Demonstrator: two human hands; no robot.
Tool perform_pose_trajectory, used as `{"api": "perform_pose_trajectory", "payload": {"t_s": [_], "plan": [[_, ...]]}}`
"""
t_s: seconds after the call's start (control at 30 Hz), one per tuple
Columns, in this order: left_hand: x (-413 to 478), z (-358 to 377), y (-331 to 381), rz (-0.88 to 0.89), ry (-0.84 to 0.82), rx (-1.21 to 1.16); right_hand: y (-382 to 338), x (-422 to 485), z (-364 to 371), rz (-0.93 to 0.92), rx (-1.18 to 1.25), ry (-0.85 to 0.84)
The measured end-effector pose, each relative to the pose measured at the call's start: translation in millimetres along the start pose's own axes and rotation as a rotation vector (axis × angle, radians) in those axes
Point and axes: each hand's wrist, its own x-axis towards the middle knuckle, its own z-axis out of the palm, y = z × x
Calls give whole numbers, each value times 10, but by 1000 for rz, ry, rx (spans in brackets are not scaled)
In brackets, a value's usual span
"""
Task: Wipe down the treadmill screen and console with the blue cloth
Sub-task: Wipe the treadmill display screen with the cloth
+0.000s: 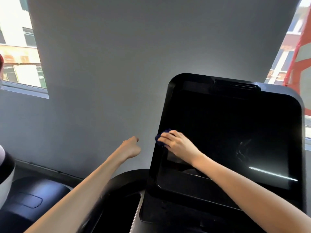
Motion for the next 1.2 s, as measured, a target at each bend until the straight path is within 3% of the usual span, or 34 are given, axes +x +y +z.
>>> {"api": "perform_pose_trajectory", "payload": {"t_s": [0.2,0.27,0.37,0.5,0.77,0.97,1.03,1.2], "plan": [[-17,74,29,-8,-39,35,339,537,-177,610,190,118],[5,130,102,9,-13,23,51,394,-34,528,156,124],[55,126,237,38,82,11,-437,-142,133,150,116,19],[124,45,365,73,121,2,-103,-10,40,-83,-3,-33],[260,-130,667,145,92,53,1097,1272,-407,351,-122,-212],[293,-108,785,170,67,54,1435,1466,-495,662,7,-5],[323,-82,724,144,66,78,1420,1373,-465,644,16,52],[315,84,702,91,69,64,685,947,-104,367,92,78]]}}
